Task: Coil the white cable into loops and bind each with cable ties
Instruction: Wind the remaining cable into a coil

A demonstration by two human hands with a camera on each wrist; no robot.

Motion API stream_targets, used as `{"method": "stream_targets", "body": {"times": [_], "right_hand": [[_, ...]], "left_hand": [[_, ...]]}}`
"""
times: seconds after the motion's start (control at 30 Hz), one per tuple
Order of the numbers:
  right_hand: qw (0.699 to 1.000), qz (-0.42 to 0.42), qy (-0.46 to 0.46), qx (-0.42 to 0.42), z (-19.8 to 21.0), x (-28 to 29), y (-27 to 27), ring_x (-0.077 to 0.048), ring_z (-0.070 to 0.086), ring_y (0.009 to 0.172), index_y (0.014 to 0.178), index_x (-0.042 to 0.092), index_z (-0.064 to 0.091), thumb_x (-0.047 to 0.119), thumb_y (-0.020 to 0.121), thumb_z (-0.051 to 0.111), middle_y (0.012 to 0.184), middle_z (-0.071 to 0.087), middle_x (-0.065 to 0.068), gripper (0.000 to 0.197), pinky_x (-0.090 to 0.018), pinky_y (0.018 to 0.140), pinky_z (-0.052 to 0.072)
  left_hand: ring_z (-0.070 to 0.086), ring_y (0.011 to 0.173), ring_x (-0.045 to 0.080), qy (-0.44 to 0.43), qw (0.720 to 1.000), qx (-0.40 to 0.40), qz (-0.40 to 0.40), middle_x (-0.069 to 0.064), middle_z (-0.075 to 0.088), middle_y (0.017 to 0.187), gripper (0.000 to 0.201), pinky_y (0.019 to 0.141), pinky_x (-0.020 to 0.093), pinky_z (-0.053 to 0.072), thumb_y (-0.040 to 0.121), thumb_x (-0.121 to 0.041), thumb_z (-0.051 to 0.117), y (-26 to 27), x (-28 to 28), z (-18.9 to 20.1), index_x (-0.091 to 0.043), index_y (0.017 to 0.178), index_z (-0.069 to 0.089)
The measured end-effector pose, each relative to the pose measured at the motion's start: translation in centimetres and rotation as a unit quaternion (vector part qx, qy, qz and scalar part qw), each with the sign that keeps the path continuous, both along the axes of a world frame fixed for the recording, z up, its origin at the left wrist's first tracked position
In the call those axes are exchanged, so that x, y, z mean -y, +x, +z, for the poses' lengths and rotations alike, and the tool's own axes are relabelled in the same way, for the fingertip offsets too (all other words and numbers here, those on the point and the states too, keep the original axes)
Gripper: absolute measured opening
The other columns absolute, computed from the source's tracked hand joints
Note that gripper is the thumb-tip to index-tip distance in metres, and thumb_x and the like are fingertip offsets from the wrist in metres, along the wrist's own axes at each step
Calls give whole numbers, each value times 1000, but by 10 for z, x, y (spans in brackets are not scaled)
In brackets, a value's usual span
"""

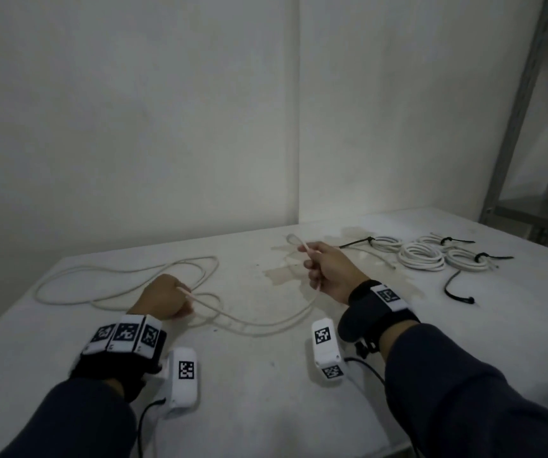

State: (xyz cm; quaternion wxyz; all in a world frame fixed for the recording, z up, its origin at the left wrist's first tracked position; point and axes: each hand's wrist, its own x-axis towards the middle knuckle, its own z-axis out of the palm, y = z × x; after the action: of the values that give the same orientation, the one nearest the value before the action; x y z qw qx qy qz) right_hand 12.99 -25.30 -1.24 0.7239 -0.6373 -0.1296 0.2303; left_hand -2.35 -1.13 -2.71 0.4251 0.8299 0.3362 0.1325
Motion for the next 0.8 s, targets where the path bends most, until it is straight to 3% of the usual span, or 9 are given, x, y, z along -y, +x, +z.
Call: {"method": "stream_targets", "body": {"times": [0.07,0.2,0.3,0.43,0.53,0.63,0.7,0.73,0.8], "right_hand": [[998,44,46,14,10,1,-4,-10,45,54,92,17,61,13,102,42,69,48,1,21,-24,57,36],[986,138,94,7,18,11,-5,-13,56,72,91,15,60,10,100,43,78,55,1,20,-28,72,45],[980,197,5,-26,11,17,-5,-22,62,80,92,9,59,8,99,44,84,59,-7,17,-37,76,54],[951,211,-214,-78,-9,17,-8,-31,69,77,95,0,58,8,95,43,84,66,-18,17,-37,65,60],[935,194,-290,-62,-15,14,-5,-25,69,68,89,0,61,6,93,43,76,68,-14,20,-30,62,59],[914,197,-355,4,-5,12,-3,-19,65,60,80,1,68,5,84,48,82,70,-13,21,-24,55,53],[887,227,-399,47,3,12,-3,-16,61,62,78,4,72,10,83,54,81,69,-7,20,-22,59,50],[878,242,-410,57,6,10,-4,-15,60,65,80,7,74,14,83,58,78,69,-4,18,-23,64,50],[883,242,-400,52,7,5,-3,-17,60,69,87,9,74,19,84,64,79,68,-4,14,-24,66,51]], "left_hand": [[61,87,30,-170,977,133,5,19,61,99,20,72,36,52,92,9,46,4,12,1,3,105,60],[60,91,24,-381,867,320,-8,11,56,113,23,81,35,49,96,-2,38,9,24,15,-4,106,59],[59,107,19,-312,858,404,-55,-1,54,128,30,86,32,51,97,-2,43,16,29,35,-11,123,56],[57,111,6,-213,852,469,-89,-13,51,133,48,81,22,51,96,4,45,18,32,56,-19,138,46],[61,103,14,-207,889,407,-45,-9,53,129,45,66,21,53,92,2,53,17,26,49,-18,133,51],[61,75,24,-156,946,274,70,9,60,101,32,48,19,51,89,-4,57,13,11,20,-7,121,58],[62,72,30,-93,976,158,120,16,62,81,37,61,30,53,70,-27,60,2,-2,4,0,96,64],[63,83,34,-55,987,75,127,18,62,83,50,75,36,52,62,-36,55,-3,-8,-1,2,94,64],[48,117,40,-9,985,-67,156,25,54,118,70,99,42,38,64,-46,58,-12,-14,-5,1,116,56]]}}
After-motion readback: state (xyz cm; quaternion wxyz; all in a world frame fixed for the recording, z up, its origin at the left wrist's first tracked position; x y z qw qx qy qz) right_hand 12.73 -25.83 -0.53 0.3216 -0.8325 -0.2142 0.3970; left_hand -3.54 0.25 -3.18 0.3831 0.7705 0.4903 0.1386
